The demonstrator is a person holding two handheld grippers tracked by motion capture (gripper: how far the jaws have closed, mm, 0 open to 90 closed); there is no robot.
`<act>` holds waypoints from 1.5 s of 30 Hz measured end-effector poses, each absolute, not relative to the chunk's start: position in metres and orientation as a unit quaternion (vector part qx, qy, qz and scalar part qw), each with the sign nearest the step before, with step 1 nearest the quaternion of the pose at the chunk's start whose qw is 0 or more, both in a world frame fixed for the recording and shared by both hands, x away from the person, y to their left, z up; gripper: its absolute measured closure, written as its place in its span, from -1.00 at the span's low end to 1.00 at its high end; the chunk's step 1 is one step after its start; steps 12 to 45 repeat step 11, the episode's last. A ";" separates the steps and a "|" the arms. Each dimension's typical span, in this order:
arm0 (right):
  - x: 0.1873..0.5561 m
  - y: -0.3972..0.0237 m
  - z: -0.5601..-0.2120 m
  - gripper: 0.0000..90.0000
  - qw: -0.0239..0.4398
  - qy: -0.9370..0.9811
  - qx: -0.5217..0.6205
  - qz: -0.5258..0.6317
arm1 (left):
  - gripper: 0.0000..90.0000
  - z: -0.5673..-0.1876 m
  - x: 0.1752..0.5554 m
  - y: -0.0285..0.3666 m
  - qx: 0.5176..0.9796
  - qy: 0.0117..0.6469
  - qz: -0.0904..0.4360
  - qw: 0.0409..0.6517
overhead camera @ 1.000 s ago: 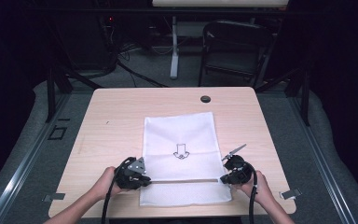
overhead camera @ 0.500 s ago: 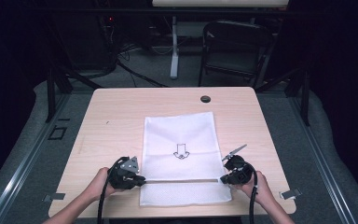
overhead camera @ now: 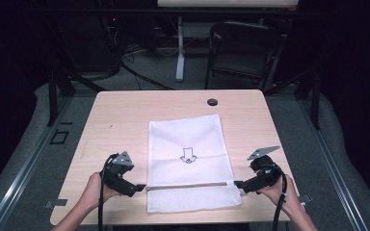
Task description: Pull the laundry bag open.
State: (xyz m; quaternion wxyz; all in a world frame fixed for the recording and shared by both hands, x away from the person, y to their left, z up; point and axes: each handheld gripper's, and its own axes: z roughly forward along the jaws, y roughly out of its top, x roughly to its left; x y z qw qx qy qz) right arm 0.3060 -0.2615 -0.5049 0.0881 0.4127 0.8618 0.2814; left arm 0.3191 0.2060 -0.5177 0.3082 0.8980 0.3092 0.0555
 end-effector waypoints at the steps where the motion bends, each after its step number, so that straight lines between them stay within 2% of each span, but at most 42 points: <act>1: 0.305 -0.265 -0.504 -0.93 0.089 0.859 0.417 0.284 | -0.81 -0.516 0.318 0.209 0.894 0.318 0.058 0.309; 3: 0.305 -0.270 -0.505 -0.99 0.099 0.860 0.420 0.271 | -0.85 -0.513 0.316 0.215 0.889 0.335 0.073 0.303; 11: 0.308 -0.281 -0.513 -1.00 0.112 0.863 0.424 0.249 | -0.90 -0.512 0.315 0.232 0.877 0.369 0.086 0.296; 45: 0.308 -0.281 -0.513 -1.00 0.112 0.863 0.424 0.249 | -0.90 -0.512 0.315 0.232 0.877 0.369 0.086 0.296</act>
